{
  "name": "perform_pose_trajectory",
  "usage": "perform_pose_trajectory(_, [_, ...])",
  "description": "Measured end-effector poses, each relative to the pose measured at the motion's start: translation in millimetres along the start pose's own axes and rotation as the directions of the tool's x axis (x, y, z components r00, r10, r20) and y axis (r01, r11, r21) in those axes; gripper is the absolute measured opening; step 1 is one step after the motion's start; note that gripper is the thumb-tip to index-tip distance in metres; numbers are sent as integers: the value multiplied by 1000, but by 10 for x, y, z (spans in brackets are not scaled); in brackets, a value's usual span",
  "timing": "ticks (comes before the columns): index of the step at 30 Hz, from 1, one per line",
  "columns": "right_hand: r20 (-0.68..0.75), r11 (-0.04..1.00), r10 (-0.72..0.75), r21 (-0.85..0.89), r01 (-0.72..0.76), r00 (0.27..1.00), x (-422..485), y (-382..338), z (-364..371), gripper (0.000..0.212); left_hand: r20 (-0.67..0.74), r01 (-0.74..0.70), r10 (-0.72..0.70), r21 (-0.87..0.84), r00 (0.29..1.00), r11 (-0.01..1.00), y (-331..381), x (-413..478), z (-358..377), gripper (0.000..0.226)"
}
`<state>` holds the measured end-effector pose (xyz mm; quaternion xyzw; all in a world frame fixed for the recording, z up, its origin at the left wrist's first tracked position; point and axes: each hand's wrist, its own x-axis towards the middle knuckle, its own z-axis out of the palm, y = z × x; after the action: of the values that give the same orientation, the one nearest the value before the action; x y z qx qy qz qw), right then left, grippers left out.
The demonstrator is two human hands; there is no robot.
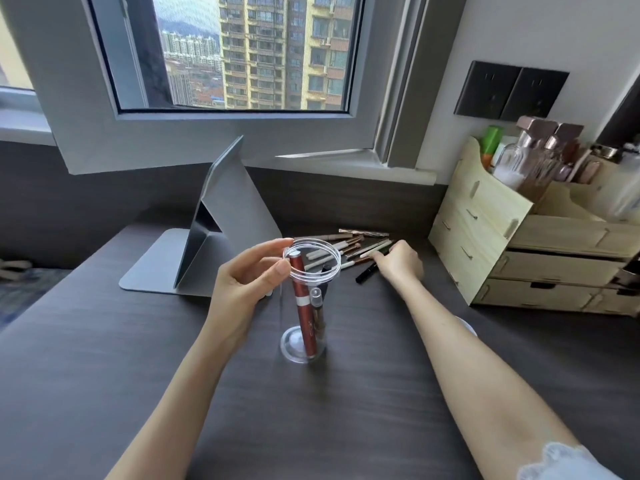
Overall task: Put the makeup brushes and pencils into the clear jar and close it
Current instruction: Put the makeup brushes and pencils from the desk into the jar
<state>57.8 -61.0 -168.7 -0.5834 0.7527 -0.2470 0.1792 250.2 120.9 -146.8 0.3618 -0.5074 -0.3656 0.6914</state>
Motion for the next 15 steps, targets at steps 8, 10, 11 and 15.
perform_pose_trajectory(8, [23, 994, 40, -98, -38, 999, 74, 94, 0, 32, 18, -35, 35, -14, 999, 999, 35, -3, 8, 34])
perform_pose_trajectory(10, [74, 1000, 17, -22, -15, 997, 56, 196, -73, 21, 10, -28, 28, -13, 1000, 1000, 36, -1, 10, 26])
perform_pose_trajectory(11, [113, 994, -3, 111, -10, 994, 28, 242, -132, 17, 5, -24, 24, -13, 1000, 1000, 38, -3, 16, 24])
perform_pose_trajectory(15, [160, 671, -125, 741, -35, 979, -290, 288, -542, 11, -4, -18, 18, -15, 1000, 1000, 40, -17, 23, 25])
